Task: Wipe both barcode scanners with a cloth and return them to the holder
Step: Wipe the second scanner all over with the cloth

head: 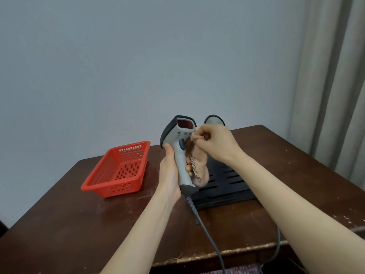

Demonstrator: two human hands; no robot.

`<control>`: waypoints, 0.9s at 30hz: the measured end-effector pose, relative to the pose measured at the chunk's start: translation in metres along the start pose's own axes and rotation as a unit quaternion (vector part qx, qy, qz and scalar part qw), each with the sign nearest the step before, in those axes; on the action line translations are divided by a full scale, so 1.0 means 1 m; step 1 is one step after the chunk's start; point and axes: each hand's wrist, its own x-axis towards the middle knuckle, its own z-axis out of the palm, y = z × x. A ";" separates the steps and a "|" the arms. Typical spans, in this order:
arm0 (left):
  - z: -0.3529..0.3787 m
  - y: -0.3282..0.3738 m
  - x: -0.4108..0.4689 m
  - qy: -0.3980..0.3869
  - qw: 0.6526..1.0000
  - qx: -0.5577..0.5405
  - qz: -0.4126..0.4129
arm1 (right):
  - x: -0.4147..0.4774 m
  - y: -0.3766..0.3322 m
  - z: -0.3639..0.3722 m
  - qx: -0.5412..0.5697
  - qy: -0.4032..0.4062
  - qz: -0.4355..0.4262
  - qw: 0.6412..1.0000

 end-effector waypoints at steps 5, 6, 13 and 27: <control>-0.001 -0.003 -0.002 -0.017 1.000 0.019 -0.002 | 0.009 -0.025 -0.009 0.099 0.136 -0.022 0.986; -0.001 -0.004 -0.003 -0.020 0.999 0.025 -0.006 | 0.009 -0.030 -0.009 0.103 0.116 -0.049 0.987; -0.002 0.002 -0.003 0.007 1.000 0.006 -0.011 | 0.004 -0.005 -0.006 -0.081 -0.006 -0.026 0.996; 0.004 -0.003 -0.006 -0.013 1.000 0.026 0.004 | 0.014 -0.011 -0.009 -0.060 0.086 0.026 0.994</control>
